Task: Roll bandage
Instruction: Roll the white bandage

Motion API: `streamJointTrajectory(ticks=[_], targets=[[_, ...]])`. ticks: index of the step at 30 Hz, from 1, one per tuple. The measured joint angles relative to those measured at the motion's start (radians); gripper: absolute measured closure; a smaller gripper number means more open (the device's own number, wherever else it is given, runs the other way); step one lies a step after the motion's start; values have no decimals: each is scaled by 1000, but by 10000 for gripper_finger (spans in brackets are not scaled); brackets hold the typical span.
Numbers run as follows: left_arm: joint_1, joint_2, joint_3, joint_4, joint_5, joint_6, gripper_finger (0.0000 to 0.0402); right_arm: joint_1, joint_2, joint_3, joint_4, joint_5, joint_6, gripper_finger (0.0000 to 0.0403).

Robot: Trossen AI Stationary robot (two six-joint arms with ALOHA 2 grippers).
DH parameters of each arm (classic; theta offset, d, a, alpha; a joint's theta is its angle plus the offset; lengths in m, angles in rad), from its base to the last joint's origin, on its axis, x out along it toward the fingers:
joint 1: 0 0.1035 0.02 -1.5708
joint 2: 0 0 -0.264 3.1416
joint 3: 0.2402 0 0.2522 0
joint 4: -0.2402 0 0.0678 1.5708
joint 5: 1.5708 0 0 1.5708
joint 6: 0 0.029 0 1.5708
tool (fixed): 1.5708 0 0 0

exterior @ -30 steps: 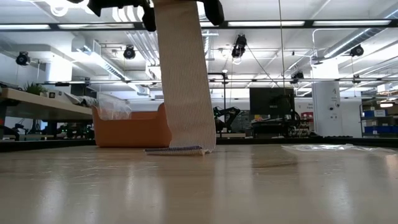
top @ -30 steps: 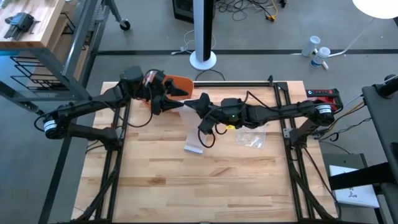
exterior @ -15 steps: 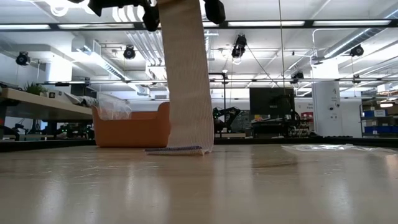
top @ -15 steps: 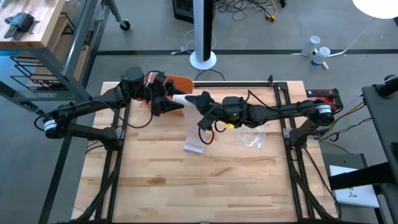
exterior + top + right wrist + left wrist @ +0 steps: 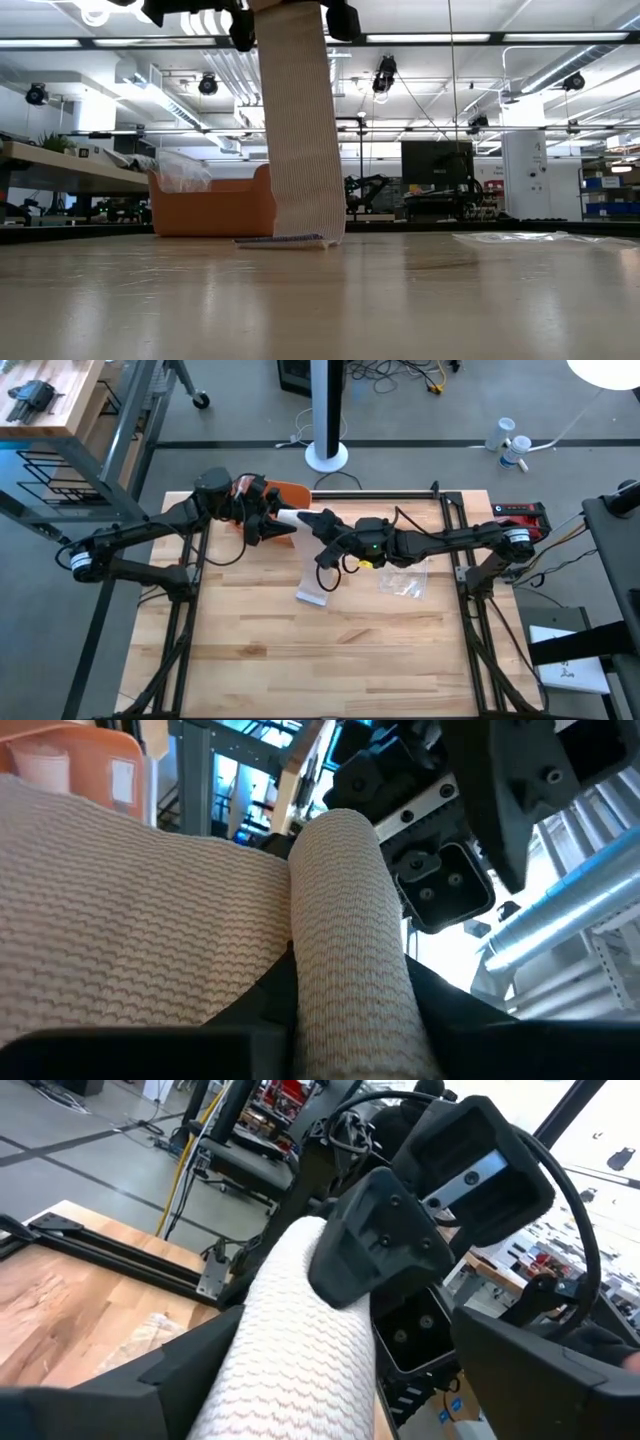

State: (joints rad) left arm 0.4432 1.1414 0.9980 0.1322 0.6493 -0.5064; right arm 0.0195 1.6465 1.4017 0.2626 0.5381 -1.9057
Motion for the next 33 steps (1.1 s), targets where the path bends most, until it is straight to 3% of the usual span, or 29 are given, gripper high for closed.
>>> streamJointTrajectory(ticks=[16, 24, 29, 33], targets=[[-1, 0, 0, -1, -1, 0, 157, 1, 5, 1, 23, -1, -24, 314], [-1, 3, 0, -8, -3, 0, 236, 2, 5, 2, 21, -2, -24, 311], [-1, 3, -1, -8, -13, 4, 297, 2, 5, 2, 18, 6, 2, 281], [-1, 3, -1, -8, -12, 15, 311, 4, 5, 2, 12, 9, 99, 245]])
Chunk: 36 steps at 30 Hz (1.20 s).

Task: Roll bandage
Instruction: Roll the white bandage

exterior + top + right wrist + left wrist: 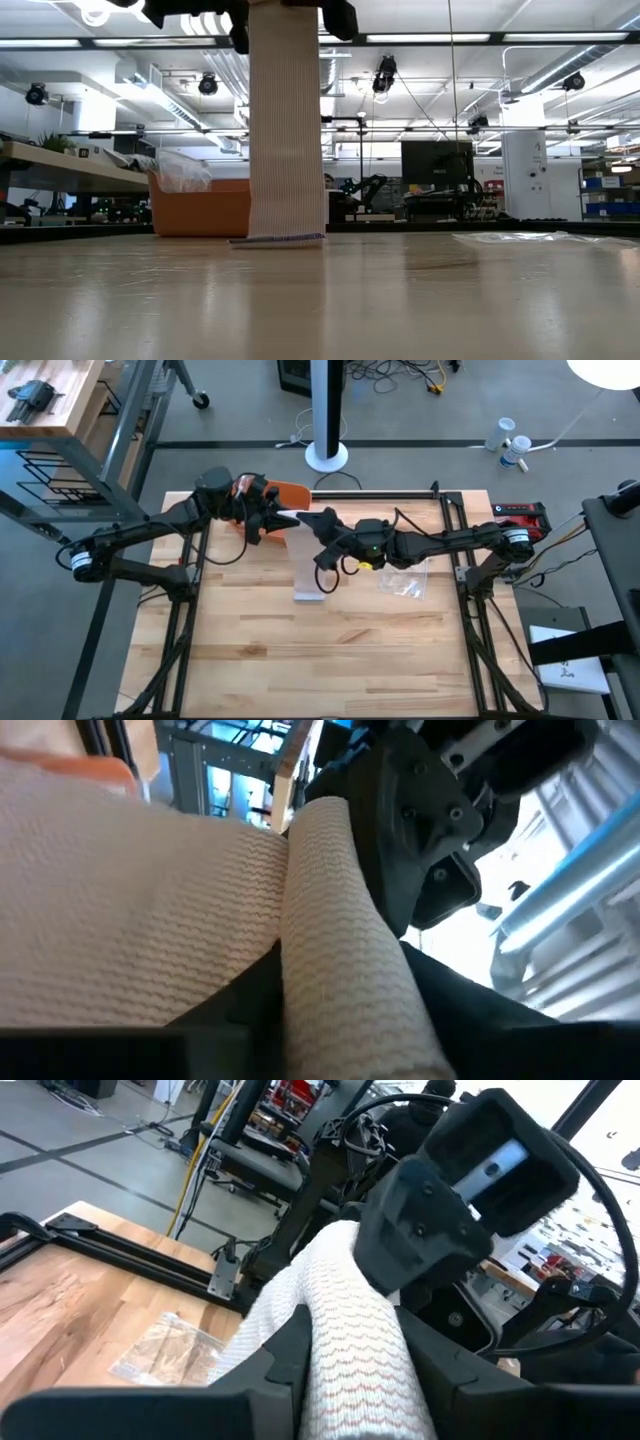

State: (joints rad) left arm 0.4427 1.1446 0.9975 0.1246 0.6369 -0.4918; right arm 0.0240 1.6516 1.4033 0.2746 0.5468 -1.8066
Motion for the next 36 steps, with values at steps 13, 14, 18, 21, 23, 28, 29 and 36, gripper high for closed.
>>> streamJointTrajectory(ticks=[13, 14, 18, 21, 23, 28, 29, 36], targets=[[-2, -2, 0, -31, -82, 294, 308, 57, -47, -1, -72, -7, 720, 109], [-1, -2, 1, -45, -100, 332, 307, 57, -63, -1, -95, -25, 780, 102], [-2, -2, 1, -61, -157, 439, 307, 28, -119, -1, -191, -161, 1029, 92], [-4, -2, 1, -59, -167, 498, 307, -6, -133, -1, -227, -230, 1105, 98], [-4, -2, 1, -58, -167, 522, 306, -28, -133, -1, -239, -235, 1117, 105], [-4, -2, 2, -57, -180, 572, 306, -87, -131, -1, -255, -300, 1182, 118], [-4, -2, 2, -57, -180, 590, 306, -100, -131, -1, -264, -333, 1212, 120], [-10, -2, 2, -55, -182, 681, 306, -182, -130, -1, -300, -515, 1388, 140]])
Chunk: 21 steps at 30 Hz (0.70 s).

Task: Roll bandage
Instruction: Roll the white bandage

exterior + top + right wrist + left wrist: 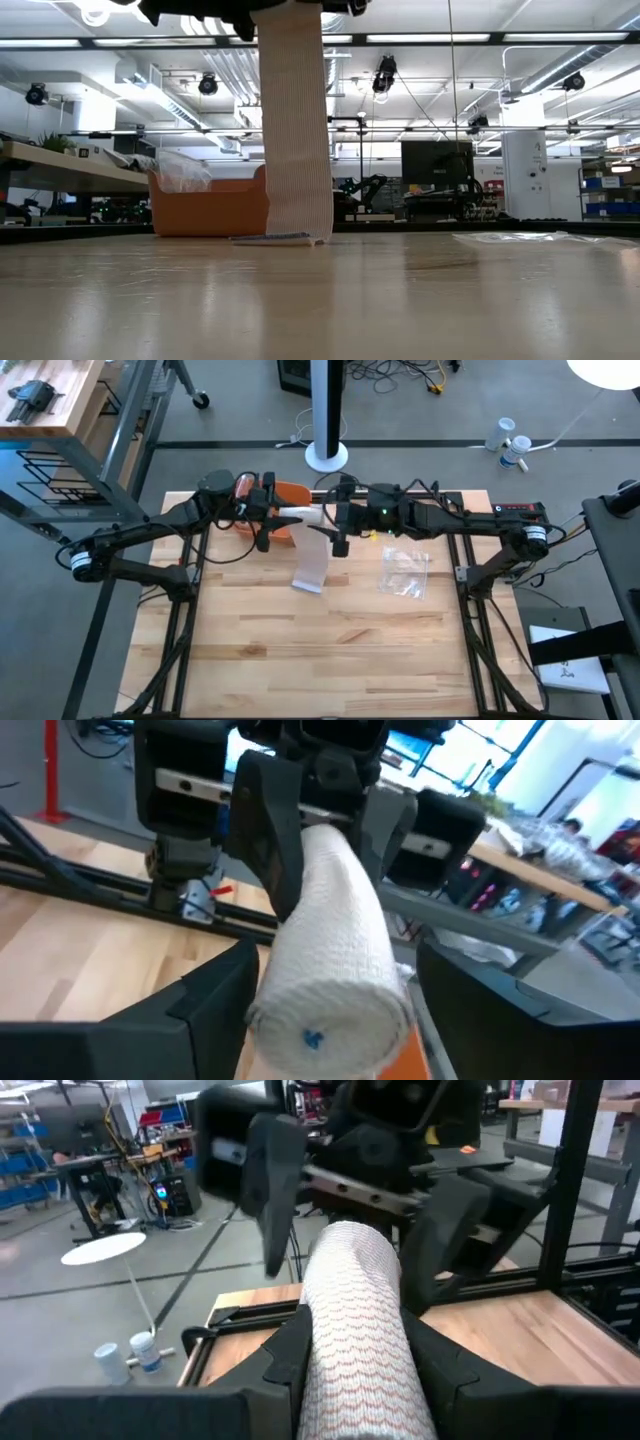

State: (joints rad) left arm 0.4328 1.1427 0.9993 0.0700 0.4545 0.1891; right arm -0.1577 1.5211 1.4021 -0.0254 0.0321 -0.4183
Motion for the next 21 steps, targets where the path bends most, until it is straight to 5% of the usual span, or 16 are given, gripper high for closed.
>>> streamJointTrajectory(ticks=[13, 21], targets=[[0, 1, 0, 4, 2, -18, 299, -4, 28, 0, 0, -12, 32, 234], [-1, -21, 1, -51, 2, 66, 221, -2, 5, -1, -10, -51, 96, 310]])
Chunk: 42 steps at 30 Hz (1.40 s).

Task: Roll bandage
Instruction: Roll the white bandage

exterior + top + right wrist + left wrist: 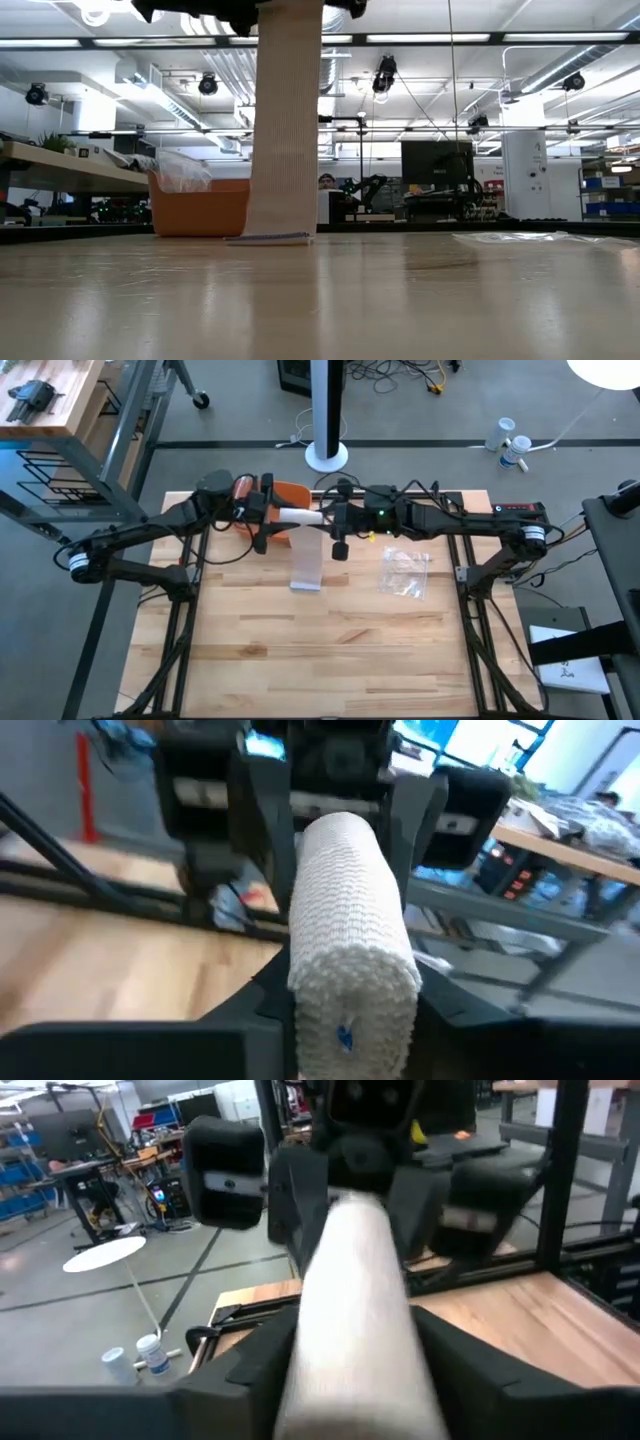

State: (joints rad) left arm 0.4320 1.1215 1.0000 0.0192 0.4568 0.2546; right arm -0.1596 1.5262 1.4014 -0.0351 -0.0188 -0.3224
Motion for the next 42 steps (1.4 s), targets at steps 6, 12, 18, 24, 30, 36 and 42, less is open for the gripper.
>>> streamJointTrajectory(ticks=[6, 12, 18, 24, 30, 36, 42], targets=[[2, 5, -3, -37, -10, 33, 148, 1, -42, 0, 14, -63, 39, 316], [0, 49, -4, 26, -5, 11, 135, -2, -46, 0, 36, -164, 110, 313], [-8, 77, -4, 42, -2, 2, 261, -5, -45, 0, 50, -165, 129, 317], [-28, 105, -6, 42, 26, -38, 385, -5, -45, 0, 126, -164, 124, 315], [-68, 125, -8, 42, 32, -46, 398, -6, -46, 0, 166, -40, 90, 314], [-93, 120, -8, 34, 31, -46, 401, -10, -54, 0, 162, 22, 24, 314], [-93, 101, -7, 37, 23, -54, 401, -13, -123, 0, 141, 43, -45, 314]])
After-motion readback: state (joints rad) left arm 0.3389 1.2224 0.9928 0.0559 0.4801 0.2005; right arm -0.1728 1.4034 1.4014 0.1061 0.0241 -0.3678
